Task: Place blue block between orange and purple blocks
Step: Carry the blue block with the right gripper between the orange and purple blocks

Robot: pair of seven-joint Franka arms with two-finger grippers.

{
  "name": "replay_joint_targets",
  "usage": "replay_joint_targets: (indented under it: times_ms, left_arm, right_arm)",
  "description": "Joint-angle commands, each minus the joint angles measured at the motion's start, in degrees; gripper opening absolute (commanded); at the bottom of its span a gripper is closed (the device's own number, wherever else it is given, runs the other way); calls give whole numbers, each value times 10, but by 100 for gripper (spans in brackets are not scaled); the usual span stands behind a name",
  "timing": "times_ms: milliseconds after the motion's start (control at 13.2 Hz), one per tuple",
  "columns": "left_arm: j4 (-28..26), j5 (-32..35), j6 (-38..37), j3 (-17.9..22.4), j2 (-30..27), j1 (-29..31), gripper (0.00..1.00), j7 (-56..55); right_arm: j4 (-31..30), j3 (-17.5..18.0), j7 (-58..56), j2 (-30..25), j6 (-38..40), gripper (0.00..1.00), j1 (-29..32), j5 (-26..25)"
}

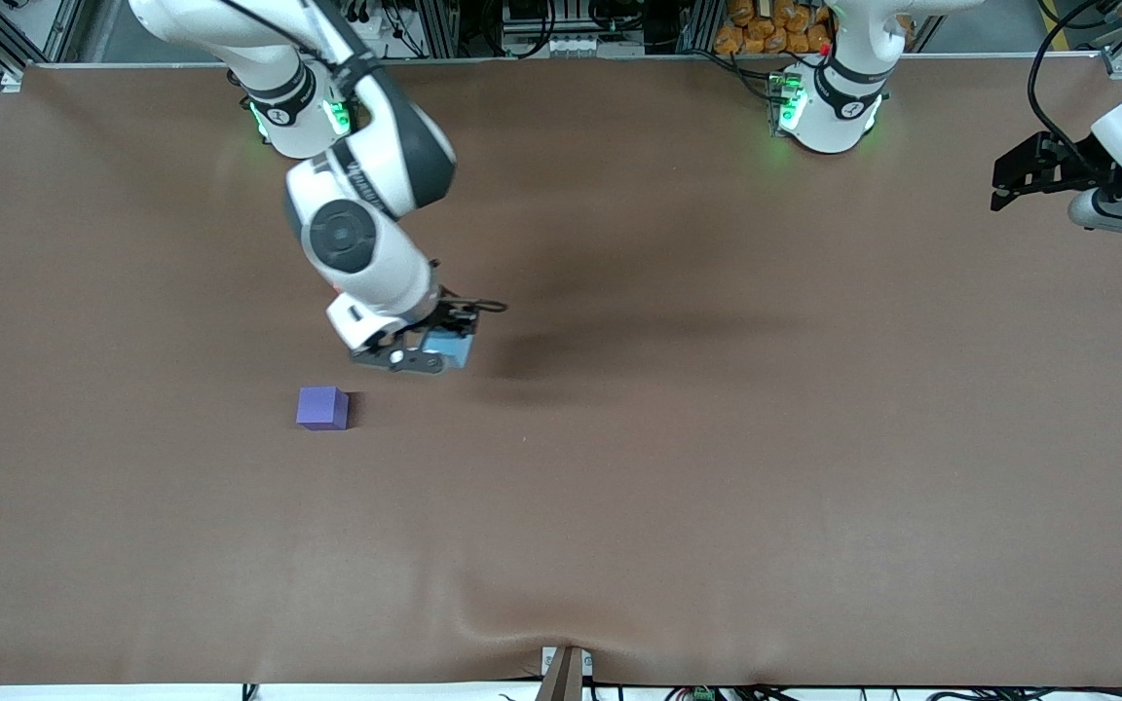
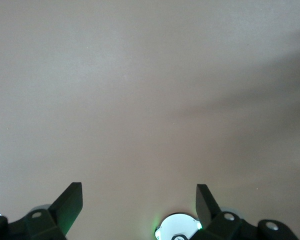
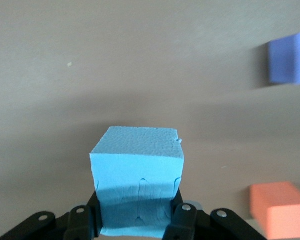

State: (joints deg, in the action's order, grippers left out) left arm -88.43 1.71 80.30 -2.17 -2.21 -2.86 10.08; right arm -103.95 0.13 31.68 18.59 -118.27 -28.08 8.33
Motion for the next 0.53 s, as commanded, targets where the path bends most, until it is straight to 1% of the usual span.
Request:
replay_joint_targets:
  times_ms: [0, 151, 302, 453]
  left_arm:
    - [5, 8, 1, -6, 2, 4, 100, -2]
    - [5, 1, 1, -6, 1, 8, 100, -2]
    - [5, -21, 1, -1, 1, 10, 100, -3]
    - [6, -26, 1, -1, 0, 9, 100, -5]
  right_arm:
    - [-73, 12, -74, -58, -3, 0, 59, -1]
    - [-99, 12, -106, -71, -3, 0, 92, 0]
    - [-139, 11, -155, -81, -9, 0, 121, 0]
    - [-160, 10, -167, -82, -12, 0, 130, 0]
